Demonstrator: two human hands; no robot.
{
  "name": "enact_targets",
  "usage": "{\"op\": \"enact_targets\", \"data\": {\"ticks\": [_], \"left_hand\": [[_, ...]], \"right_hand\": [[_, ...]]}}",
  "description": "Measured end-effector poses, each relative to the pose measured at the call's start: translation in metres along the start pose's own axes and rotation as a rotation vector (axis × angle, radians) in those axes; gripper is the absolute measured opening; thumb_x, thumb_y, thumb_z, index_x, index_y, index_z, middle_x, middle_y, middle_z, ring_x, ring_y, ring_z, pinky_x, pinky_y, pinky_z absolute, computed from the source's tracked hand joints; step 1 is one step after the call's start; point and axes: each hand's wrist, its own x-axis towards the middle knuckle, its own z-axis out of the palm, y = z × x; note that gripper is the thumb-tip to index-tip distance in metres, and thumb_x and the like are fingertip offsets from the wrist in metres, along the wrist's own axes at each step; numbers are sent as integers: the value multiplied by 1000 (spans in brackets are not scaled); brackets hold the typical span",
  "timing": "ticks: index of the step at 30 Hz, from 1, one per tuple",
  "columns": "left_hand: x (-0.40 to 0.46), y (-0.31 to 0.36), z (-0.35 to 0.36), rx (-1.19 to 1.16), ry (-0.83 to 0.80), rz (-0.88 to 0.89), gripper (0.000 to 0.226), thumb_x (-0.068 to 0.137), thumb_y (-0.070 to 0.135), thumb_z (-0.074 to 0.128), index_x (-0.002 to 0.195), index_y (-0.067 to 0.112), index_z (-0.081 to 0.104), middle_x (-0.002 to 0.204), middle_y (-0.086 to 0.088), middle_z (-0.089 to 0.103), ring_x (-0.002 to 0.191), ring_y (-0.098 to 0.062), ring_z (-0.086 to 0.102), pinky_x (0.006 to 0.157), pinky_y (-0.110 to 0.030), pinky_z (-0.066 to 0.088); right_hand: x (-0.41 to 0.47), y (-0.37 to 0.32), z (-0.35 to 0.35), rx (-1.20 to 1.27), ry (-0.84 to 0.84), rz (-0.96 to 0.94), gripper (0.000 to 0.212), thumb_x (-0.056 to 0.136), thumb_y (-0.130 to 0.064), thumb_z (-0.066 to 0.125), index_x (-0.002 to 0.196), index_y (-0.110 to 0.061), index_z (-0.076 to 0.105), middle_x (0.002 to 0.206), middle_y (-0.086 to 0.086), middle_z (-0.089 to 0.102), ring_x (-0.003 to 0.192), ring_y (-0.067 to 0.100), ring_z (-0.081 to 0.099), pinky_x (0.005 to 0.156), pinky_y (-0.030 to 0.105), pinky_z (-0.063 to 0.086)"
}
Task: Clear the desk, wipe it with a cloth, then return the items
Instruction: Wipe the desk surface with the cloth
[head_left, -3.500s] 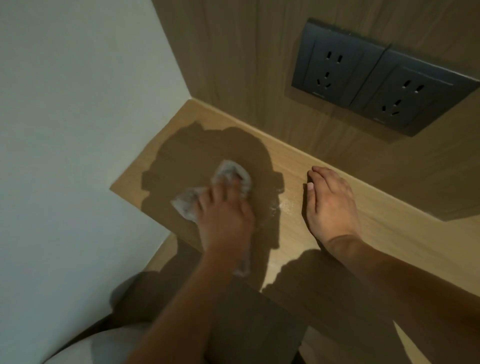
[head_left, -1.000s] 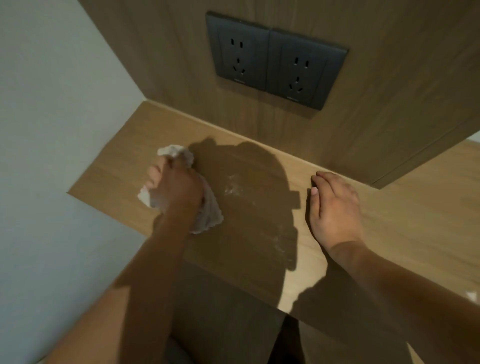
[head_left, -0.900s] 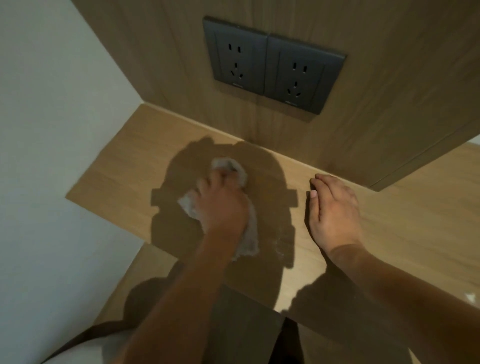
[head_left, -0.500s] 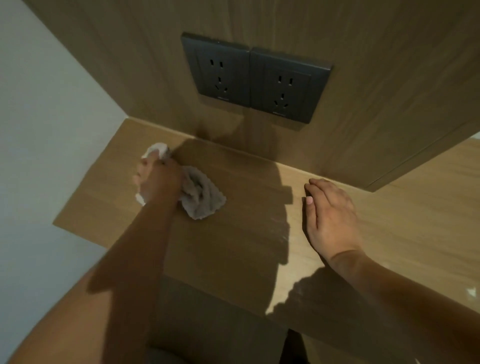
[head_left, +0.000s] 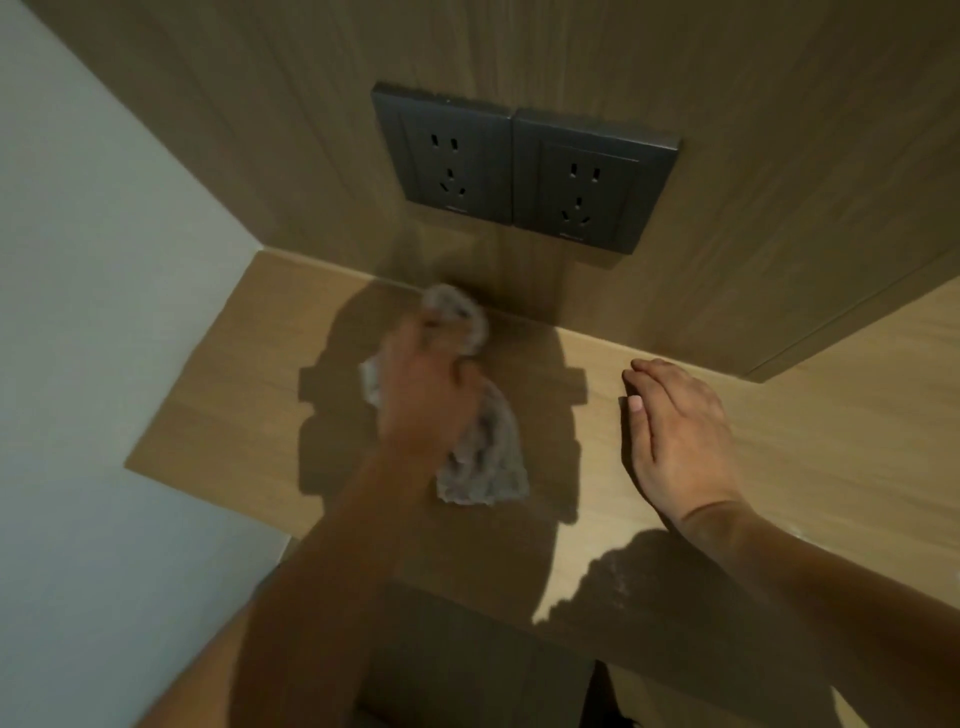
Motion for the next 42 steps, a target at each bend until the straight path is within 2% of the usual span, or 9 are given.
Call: {"op": "enact_targets", "data": {"ticks": [2, 4, 12, 21, 27, 32, 35, 37, 42], "left_hand": [[3, -39, -13, 146, 11, -285, 46, 94, 41, 51, 138, 30, 55, 145, -19, 38, 126, -43, 39, 107, -53, 32], [0, -51, -12, 209, -7, -349, 50, 95, 50, 46, 143, 35, 46, 150, -16, 31, 129, -43, 34, 108, -55, 26], [-15, -38, 2, 243, 105, -295, 50, 96, 57, 42, 140, 35, 45, 129, -12, 38, 115, -37, 38, 93, -52, 37], [-155, 107, 50, 209, -112, -22, 50, 99, 45, 37, 146, 30, 39, 150, -6, 31, 120, -31, 42, 91, -44, 43], [-120, 46, 5, -213, -29, -175, 48, 101, 29, 40, 147, 23, 49, 148, -19, 40, 131, -38, 42, 103, -35, 36], [-145, 12, 24, 187, -36, -206, 57, 95, 36, 33, 152, 33, 39, 159, -14, 28, 139, -39, 25, 117, -50, 20], [-169, 63, 59, 237, 177, -307, 51, 96, 43, 34, 142, 27, 51, 142, -17, 45, 120, -40, 40, 100, -53, 31], [-191, 114, 74, 196, 106, -299, 46, 98, 40, 35, 139, 29, 52, 136, -11, 47, 116, -35, 38, 95, -52, 36], [-241, 220, 90, 119, -80, 66, 45, 87, 39, 36, 120, 29, 63, 115, -5, 57, 97, -29, 55, 80, -48, 51]], "right_hand": [[0, 1, 1, 4, 19, -9, 45, 101, -30, 33, 127, -7, 62, 132, 10, 60, 126, 28, 49, 111, 42, 33], [1, 2, 1, 8, 23, -12, 42, 101, -27, 36, 126, -7, 63, 131, 9, 60, 125, 28, 50, 110, 41, 32], [-1, 2, 0, 37, 15, -25, 40, 101, -26, 36, 126, -7, 61, 131, 9, 59, 125, 28, 48, 111, 42, 31], [-5, 25, -16, 292, -23, -46, 42, 102, -29, 31, 120, -9, 62, 123, 10, 61, 116, 28, 53, 103, 39, 40], [-17, 107, -78, 31, -144, -215, 49, 105, -36, 28, 125, -7, 62, 126, 13, 62, 118, 30, 55, 104, 41, 39], [-27, 145, -62, 11, -112, -188, 46, 103, -38, 35, 130, -10, 61, 134, 10, 59, 124, 30, 52, 107, 43, 38], [-26, 148, -59, 45, -66, -182, 44, 101, -36, 38, 127, -10, 63, 132, 9, 61, 124, 29, 53, 106, 43, 41], [-26, 149, -58, 70, -61, -193, 44, 101, -35, 38, 125, -10, 65, 131, 9, 62, 123, 29, 54, 105, 45, 43], [-26, 151, -57, 87, -48, -196, 43, 100, -33, 37, 122, -9, 66, 129, 9, 63, 122, 30, 56, 103, 43, 44]]}}
